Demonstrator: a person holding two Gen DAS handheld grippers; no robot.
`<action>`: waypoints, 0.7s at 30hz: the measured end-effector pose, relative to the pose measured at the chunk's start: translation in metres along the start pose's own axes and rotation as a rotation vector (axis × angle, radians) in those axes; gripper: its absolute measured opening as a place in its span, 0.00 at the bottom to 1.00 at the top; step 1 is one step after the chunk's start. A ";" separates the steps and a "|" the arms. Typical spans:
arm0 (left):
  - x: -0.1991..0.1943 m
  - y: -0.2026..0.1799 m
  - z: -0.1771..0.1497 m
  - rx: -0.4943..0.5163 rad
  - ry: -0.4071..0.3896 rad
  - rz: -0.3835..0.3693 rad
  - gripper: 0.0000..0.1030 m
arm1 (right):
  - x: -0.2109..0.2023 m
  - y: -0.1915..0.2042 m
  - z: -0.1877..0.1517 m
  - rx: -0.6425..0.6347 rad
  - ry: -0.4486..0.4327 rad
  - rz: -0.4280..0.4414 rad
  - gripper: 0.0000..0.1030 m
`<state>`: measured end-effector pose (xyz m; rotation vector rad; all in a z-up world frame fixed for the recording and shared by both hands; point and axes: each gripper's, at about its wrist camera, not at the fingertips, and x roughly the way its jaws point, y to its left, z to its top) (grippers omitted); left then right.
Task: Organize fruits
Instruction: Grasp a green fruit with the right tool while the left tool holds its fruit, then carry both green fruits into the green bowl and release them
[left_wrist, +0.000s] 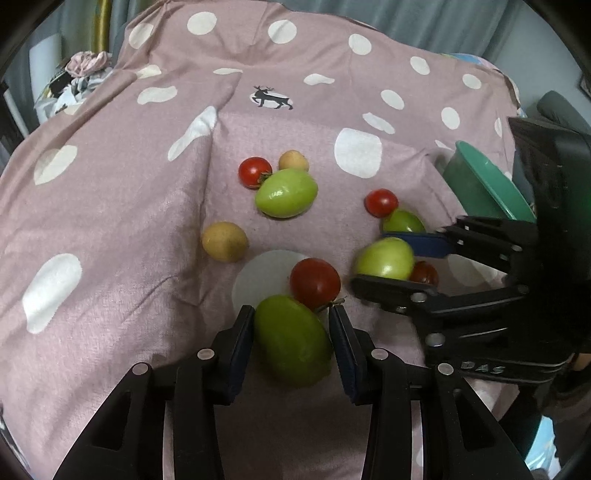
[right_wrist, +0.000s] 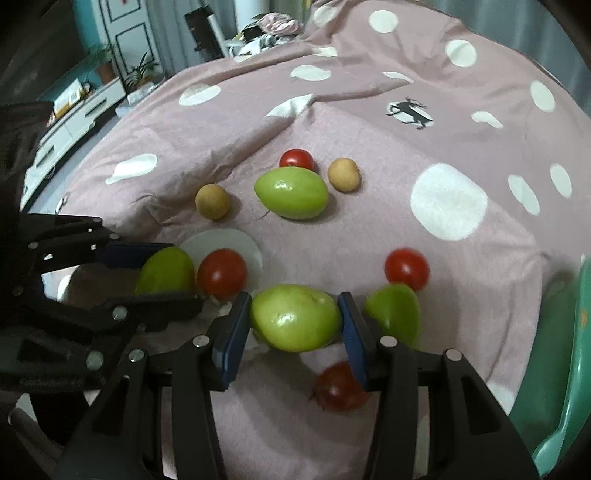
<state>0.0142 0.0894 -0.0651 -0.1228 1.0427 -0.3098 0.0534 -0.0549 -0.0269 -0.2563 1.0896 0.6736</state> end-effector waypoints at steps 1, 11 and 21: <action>0.000 0.000 -0.001 0.001 -0.003 0.001 0.40 | -0.003 -0.001 -0.002 0.014 -0.009 0.004 0.46; -0.020 0.003 -0.007 -0.027 -0.049 -0.015 0.37 | -0.038 -0.015 -0.029 0.144 -0.105 0.065 0.46; -0.049 -0.016 0.010 0.011 -0.129 -0.029 0.37 | -0.068 -0.027 -0.043 0.225 -0.198 0.094 0.46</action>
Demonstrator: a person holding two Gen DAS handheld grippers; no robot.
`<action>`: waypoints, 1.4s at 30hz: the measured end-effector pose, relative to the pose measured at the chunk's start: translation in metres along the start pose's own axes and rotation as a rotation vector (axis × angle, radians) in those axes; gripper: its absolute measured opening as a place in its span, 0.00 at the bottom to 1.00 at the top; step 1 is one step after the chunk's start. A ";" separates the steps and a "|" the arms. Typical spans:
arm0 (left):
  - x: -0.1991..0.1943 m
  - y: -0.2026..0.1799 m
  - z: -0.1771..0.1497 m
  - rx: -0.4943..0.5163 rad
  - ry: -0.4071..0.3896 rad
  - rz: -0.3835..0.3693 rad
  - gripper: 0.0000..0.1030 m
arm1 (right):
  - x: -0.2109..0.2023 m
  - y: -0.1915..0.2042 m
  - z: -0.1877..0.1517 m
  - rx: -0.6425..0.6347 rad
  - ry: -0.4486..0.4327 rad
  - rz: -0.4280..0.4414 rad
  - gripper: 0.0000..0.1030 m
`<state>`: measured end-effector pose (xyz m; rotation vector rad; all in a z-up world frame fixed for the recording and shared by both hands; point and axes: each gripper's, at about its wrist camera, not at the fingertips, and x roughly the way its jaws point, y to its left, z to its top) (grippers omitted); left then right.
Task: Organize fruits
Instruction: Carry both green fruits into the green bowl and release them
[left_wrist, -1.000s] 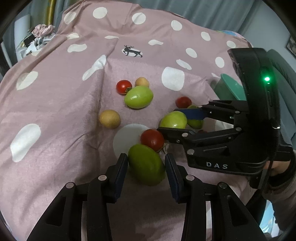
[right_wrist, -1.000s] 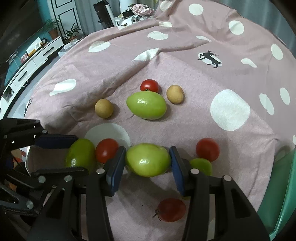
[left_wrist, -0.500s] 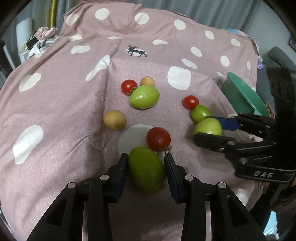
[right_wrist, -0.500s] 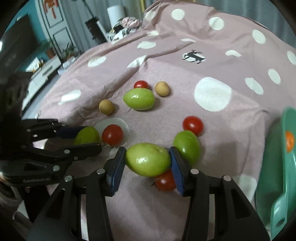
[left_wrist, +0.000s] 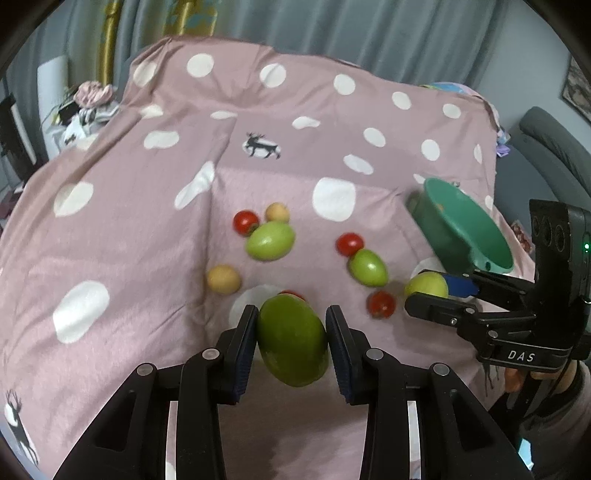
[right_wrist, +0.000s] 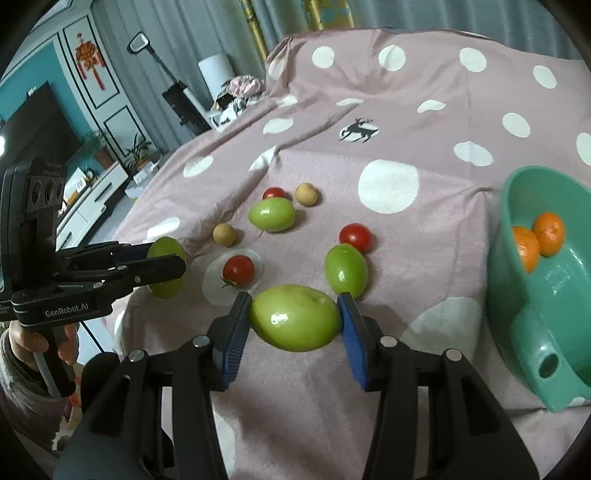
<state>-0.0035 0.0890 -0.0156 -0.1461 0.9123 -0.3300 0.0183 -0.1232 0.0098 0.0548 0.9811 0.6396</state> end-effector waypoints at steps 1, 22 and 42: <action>0.000 -0.003 0.002 0.006 -0.001 -0.006 0.37 | -0.003 -0.001 0.000 0.002 -0.007 -0.001 0.46; 0.013 -0.094 0.055 0.196 -0.056 -0.098 0.37 | -0.081 -0.054 0.004 0.100 -0.218 -0.086 0.46; 0.077 -0.185 0.095 0.340 -0.017 -0.204 0.37 | -0.105 -0.125 -0.016 0.239 -0.271 -0.219 0.46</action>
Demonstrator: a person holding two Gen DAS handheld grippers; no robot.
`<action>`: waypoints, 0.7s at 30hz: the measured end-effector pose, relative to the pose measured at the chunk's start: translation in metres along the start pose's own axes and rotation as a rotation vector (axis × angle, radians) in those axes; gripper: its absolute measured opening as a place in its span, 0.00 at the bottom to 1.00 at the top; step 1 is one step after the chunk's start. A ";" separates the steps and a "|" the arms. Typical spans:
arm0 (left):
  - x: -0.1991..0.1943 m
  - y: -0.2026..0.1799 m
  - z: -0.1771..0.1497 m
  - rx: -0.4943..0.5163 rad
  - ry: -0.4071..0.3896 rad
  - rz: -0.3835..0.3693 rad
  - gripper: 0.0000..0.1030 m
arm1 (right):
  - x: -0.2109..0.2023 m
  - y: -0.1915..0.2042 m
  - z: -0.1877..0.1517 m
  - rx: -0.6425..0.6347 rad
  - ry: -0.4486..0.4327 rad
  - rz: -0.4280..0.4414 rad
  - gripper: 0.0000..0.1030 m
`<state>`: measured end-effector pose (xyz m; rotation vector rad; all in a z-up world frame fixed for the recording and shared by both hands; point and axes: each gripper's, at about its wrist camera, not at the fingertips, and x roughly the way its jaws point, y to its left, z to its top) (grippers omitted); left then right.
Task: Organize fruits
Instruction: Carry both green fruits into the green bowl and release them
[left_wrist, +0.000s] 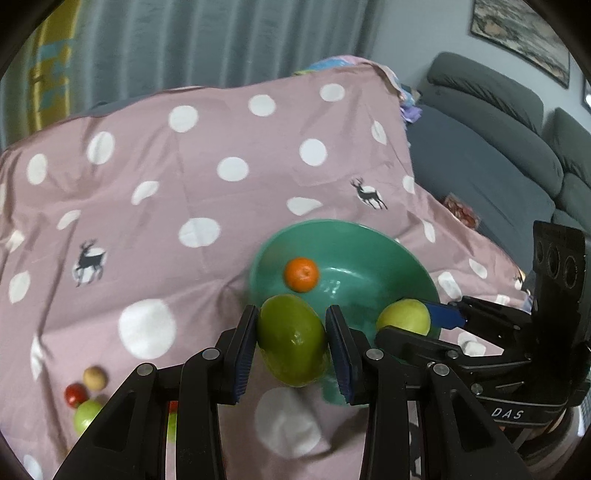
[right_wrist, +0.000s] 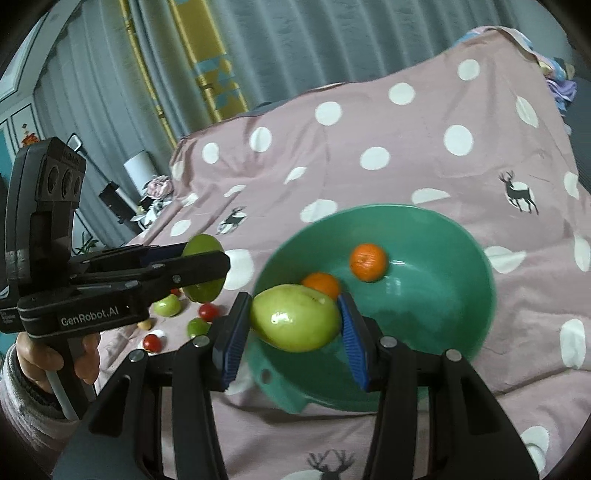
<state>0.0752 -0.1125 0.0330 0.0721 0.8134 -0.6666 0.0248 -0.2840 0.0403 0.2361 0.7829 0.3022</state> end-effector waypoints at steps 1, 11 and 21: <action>0.005 -0.003 0.000 0.007 0.006 -0.006 0.37 | 0.001 -0.003 -0.001 0.001 0.003 -0.009 0.47; 0.047 -0.022 -0.008 0.056 0.084 -0.020 0.37 | 0.005 -0.017 -0.014 -0.034 0.036 -0.112 0.47; 0.055 -0.021 -0.012 0.058 0.119 0.002 0.37 | 0.009 -0.019 -0.016 -0.027 0.053 -0.111 0.47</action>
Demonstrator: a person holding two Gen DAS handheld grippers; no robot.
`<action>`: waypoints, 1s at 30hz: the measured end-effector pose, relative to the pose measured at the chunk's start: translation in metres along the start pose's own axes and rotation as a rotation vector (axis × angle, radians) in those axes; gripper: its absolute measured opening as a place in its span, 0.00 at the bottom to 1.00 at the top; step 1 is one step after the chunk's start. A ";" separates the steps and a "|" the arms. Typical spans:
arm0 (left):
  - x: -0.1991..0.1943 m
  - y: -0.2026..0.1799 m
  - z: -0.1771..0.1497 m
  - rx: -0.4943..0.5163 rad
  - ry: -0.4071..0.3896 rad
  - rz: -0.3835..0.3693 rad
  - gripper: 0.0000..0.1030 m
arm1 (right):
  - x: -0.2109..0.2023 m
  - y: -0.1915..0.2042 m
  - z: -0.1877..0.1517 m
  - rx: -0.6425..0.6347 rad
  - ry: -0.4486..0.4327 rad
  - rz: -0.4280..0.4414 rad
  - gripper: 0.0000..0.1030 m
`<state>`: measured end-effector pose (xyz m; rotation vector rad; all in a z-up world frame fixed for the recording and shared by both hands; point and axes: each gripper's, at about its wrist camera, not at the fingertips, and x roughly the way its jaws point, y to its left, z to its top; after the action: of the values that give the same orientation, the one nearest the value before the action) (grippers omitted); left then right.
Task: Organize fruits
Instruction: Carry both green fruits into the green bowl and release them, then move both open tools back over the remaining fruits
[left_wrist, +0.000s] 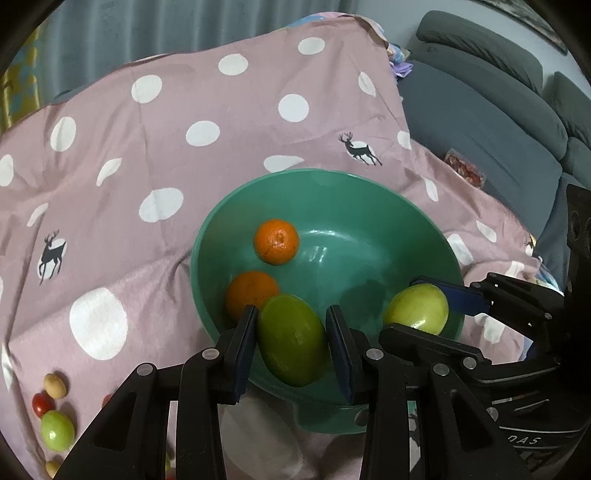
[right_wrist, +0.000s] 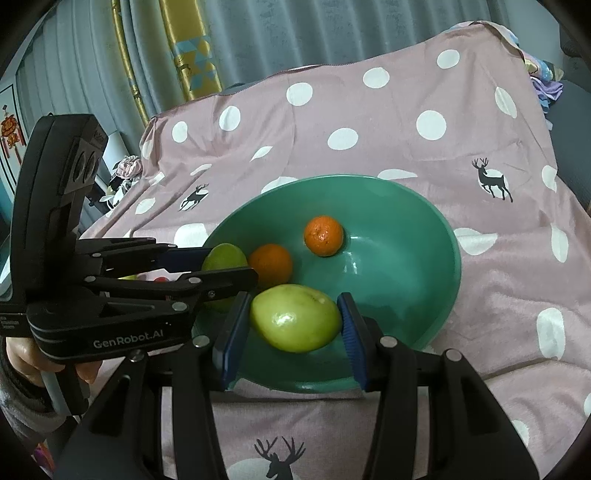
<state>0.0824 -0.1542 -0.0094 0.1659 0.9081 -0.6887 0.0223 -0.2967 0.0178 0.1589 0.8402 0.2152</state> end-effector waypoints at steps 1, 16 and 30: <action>0.000 0.000 0.000 0.001 0.002 -0.001 0.37 | 0.000 0.000 0.000 0.003 0.002 0.000 0.47; -0.046 0.017 -0.012 -0.100 -0.057 -0.002 0.66 | -0.027 0.001 -0.003 0.075 -0.039 0.048 0.48; -0.137 0.122 -0.101 -0.390 -0.097 0.249 0.66 | -0.047 0.051 -0.009 -0.028 -0.033 0.161 0.50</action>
<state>0.0323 0.0472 0.0158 -0.1008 0.8932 -0.2780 -0.0213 -0.2583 0.0567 0.2035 0.7918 0.3739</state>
